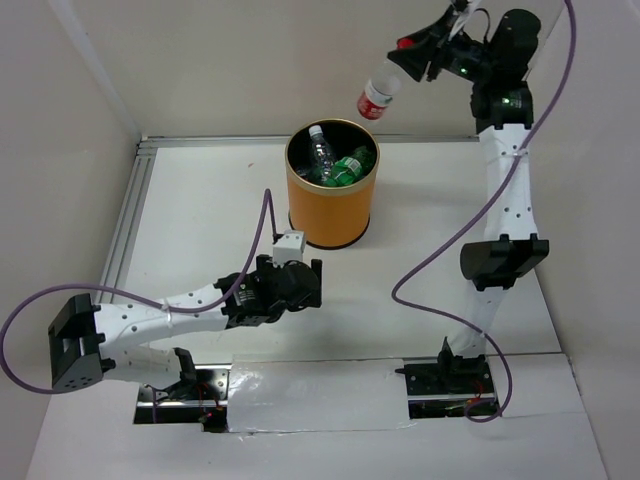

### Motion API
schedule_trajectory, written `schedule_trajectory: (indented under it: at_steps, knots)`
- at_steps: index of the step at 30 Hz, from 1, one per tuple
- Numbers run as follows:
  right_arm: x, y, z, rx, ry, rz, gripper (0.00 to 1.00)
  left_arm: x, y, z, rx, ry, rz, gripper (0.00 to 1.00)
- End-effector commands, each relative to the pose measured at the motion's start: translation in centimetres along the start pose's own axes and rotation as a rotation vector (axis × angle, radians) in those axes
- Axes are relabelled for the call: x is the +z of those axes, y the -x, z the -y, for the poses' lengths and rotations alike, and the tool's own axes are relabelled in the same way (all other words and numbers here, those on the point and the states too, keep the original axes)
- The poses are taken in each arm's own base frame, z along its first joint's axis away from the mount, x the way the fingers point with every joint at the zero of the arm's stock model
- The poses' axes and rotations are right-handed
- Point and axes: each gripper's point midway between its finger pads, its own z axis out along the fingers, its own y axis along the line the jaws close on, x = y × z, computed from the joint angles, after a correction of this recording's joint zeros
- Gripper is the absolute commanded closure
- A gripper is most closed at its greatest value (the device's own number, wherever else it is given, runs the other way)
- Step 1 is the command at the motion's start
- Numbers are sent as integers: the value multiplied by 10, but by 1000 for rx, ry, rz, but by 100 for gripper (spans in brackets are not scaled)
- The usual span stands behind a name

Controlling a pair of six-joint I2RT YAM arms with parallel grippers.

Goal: Put the plastic bottles in the bin

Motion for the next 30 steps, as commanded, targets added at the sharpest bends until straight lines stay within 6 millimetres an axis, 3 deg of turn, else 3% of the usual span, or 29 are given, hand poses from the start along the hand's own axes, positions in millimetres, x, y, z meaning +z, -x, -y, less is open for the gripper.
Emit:
schedule_trajectory:
  at_steps: [1, 3, 4, 8, 11, 13, 16, 17, 18, 20, 23, 24, 26, 27, 30]
  knots:
    - [26, 53, -32, -105, 33, 152, 100, -8, 0, -6, -78, -4, 10, 0]
    - [46, 32, -32, -52, 35, 128, 100, -9, -2, -11, -72, 8, 11, 0]
    - [58, 26, -45, -43, 70, 119, 100, -8, -6, -14, -75, 15, 6, 0]
    - [84, -20, -49, 30, 52, 32, 100, -13, -6, -22, -86, 22, 12, 0]
    - [87, -68, -43, 61, 15, -89, 100, -16, -8, -30, -106, 32, 16, 0]
    - [76, -76, -44, 31, -14, -143, 100, -19, -6, -33, -123, 29, 30, 0]
    - [68, -130, -53, 37, -15, -288, 100, -17, -8, -33, -133, 18, 39, 0]
    - [68, -131, -51, 35, -26, -292, 100, -17, -8, -34, -118, 19, 39, 0]
    - [69, -161, -60, 82, 2, -368, 100, -17, -6, -31, -120, 7, 48, 0]
    - [66, -184, -63, 106, 20, -428, 96, -14, -5, -28, -93, 7, 48, 0]
    - [68, -191, -76, 113, 60, -448, 83, -14, 4, -19, -78, -1, 56, 0]
    - [69, -185, -80, 102, 59, -442, 83, -12, 1, -19, -70, 7, 48, 0]
    - [70, -192, -78, 45, 24, -485, 88, -12, 3, -17, -76, 1, 54, 0]
    - [75, -179, -81, 0, 15, -475, 92, -12, 3, -18, -66, 1, 54, 0]
    - [70, -164, -77, -35, -11, -471, 95, -14, 7, -16, -77, -11, 64, 0]
